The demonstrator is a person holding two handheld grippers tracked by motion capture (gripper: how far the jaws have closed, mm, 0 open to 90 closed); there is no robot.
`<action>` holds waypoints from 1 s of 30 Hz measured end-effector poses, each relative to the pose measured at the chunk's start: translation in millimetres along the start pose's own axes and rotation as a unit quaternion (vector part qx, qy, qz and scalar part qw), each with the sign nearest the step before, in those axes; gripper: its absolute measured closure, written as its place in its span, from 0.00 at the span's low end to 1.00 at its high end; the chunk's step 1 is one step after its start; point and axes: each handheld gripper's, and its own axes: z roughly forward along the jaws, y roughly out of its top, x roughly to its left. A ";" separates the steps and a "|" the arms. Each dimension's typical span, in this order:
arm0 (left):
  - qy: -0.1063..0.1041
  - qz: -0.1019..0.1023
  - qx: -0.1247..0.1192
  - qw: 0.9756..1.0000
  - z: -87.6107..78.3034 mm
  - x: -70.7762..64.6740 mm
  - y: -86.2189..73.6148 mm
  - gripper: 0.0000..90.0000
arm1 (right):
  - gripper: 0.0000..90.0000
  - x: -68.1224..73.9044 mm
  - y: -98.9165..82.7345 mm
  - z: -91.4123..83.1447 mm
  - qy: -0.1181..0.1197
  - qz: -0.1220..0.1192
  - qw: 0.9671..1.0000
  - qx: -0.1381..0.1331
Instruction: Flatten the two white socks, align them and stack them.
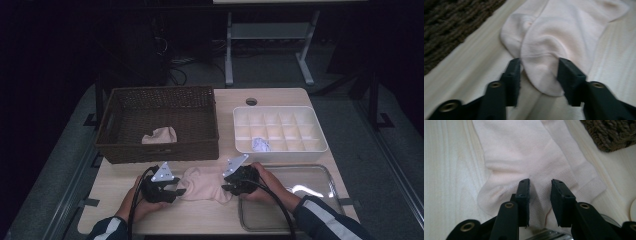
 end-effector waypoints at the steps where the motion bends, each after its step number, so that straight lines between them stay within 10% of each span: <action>1: -0.006 -0.002 0.000 1.000 -0.3 0.2 -0.5 0.65 | 0.72 -0.3 -0.1 -0.2 -0.002 0.000 1.000 0.001; 8: -0.009 0.025 0.008 1.000 -5.1 -4.9 0.6 0.94 | 0.85 2.0 0.4 -0.7 0.002 -0.001 1.000 0.004; 22: 0.002 0.023 -0.025 0.999 -29.1 -5.6 -1.8 0.98 | 0.91 3.6 6.7 -20.9 -0.023 -0.017 0.999 -0.020; 26: 0.009 0.005 -0.027 1.000 -15.6 -2.7 4.9 0.74 | 0.91 2.9 9.5 -19.1 -0.043 -0.031 0.998 -0.023; 30: 0.001 0.006 -0.004 1.000 -2.9 -3.1 4.2 0.70 | 0.87 2.2 7.7 -14.0 -0.031 -0.018 0.999 -0.005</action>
